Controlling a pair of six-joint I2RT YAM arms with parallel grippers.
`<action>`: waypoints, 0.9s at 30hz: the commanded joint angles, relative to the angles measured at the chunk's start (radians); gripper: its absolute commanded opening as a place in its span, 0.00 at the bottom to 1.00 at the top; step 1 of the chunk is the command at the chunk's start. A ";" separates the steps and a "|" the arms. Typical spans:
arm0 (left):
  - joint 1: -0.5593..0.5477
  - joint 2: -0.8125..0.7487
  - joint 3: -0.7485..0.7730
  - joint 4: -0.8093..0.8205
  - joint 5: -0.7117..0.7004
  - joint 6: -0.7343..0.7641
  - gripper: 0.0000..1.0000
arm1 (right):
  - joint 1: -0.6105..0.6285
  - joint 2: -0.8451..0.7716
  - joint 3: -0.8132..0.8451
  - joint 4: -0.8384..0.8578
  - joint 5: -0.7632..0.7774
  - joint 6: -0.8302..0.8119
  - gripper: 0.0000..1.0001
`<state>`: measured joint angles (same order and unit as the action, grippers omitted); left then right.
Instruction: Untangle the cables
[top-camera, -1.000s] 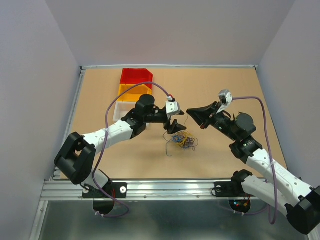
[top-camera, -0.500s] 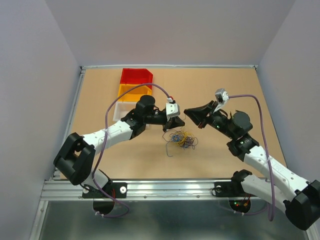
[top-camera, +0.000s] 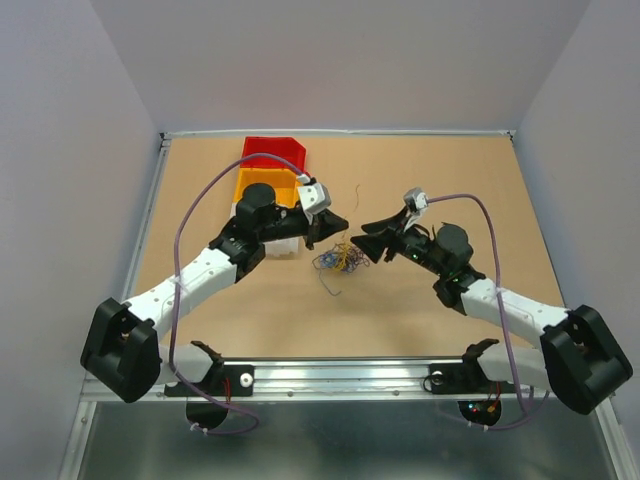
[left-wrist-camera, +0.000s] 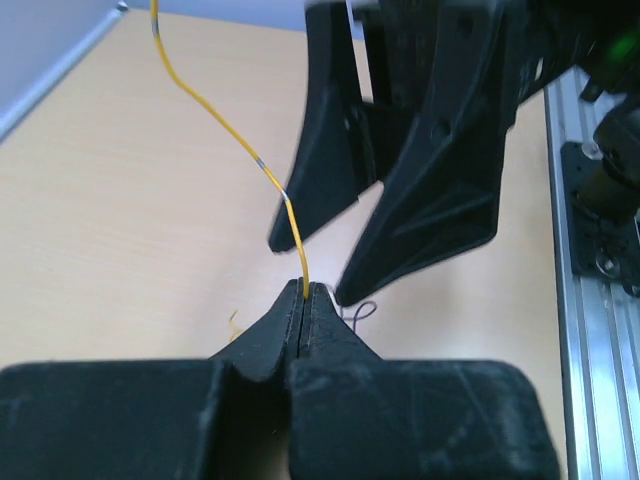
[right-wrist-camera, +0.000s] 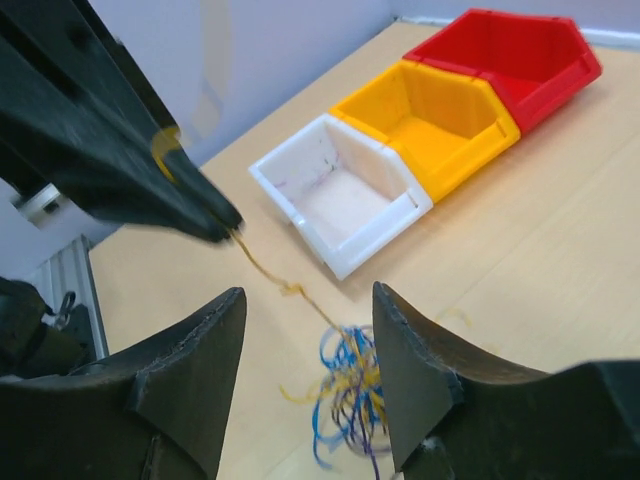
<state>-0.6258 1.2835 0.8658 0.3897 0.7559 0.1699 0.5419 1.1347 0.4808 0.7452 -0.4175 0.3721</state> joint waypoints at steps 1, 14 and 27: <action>0.046 -0.082 -0.013 0.142 0.023 -0.086 0.00 | 0.003 0.089 -0.030 0.189 -0.105 -0.024 0.59; 0.055 -0.073 -0.011 0.153 0.109 -0.110 0.00 | 0.084 0.238 0.045 0.218 -0.087 -0.107 0.60; 0.057 -0.042 -0.001 0.152 0.244 -0.116 0.00 | 0.104 0.192 0.025 0.217 -0.035 -0.134 0.38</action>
<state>-0.5694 1.2533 0.8562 0.4824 0.9428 0.0628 0.6312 1.3613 0.4694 0.8913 -0.4683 0.2626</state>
